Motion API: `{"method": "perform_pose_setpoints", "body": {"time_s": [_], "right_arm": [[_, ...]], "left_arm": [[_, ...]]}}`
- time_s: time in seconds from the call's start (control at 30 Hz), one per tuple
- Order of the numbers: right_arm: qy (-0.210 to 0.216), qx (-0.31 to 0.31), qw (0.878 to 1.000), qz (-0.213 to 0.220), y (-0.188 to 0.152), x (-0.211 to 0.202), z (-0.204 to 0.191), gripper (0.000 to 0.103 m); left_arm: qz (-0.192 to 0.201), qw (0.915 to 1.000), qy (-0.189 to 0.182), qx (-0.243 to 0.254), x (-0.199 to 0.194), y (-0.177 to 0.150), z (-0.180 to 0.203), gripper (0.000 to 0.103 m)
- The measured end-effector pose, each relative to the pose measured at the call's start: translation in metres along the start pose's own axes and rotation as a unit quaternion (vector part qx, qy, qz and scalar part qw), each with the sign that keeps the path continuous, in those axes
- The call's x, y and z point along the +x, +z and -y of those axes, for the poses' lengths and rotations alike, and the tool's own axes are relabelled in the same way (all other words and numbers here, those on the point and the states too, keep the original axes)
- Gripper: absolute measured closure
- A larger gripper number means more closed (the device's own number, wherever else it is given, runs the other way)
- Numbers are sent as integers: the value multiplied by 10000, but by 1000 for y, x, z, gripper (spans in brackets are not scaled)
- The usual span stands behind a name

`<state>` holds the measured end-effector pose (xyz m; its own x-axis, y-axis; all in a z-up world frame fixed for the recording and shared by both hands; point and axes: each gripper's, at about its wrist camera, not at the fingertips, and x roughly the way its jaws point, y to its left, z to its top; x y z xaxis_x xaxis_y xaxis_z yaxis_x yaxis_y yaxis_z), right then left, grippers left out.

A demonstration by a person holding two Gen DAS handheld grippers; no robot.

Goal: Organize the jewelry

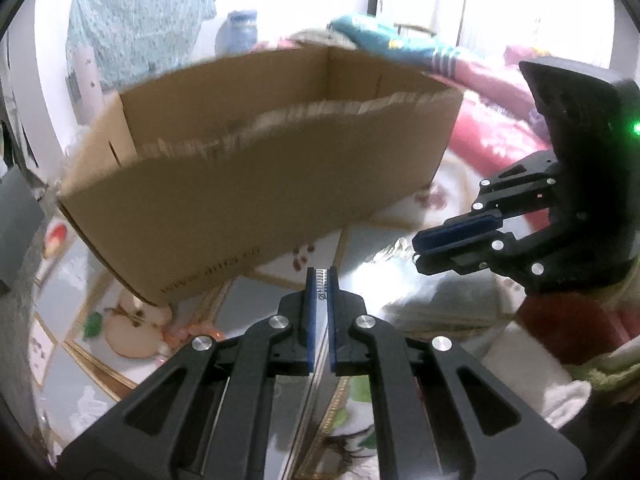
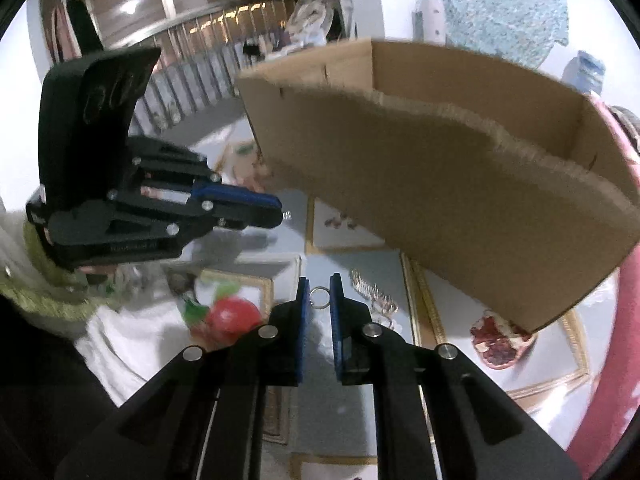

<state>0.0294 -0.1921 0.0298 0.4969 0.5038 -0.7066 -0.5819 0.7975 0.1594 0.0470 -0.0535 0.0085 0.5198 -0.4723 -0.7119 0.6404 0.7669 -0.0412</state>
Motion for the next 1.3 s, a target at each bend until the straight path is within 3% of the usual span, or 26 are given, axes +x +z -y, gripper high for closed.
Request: {"method": "perform_pose_setpoints", "body": {"time_s": [0.23, 0.37, 0.5, 0.7, 0.9, 1.3], "right_arm": [[-459, -166, 9949, 877, 34, -56, -15, 93], [-481, 121, 9916, 1196, 63, -68, 3, 93], [-453, 710, 9916, 984, 92, -52, 41, 93], [-576, 1746, 9828, 176, 123, 1, 105, 92], [-792, 1922, 9779, -207, 135, 33, 124, 92], [-873, 2039, 9751, 76, 136, 15, 134, 91]], "left_arm": [[755, 9968, -214, 158, -53, 36, 7, 99], [906, 9957, -205, 30, -53, 64, -8, 99], [621, 9970, -297, -358, -24, 93, -33, 99], [38, 9981, -219, -576, 33, 124, -55, 99], [-371, 9955, -168, -851, 66, 136, -69, 95], [-31, 9947, -42, -1029, 50, 134, -78, 93]]}}
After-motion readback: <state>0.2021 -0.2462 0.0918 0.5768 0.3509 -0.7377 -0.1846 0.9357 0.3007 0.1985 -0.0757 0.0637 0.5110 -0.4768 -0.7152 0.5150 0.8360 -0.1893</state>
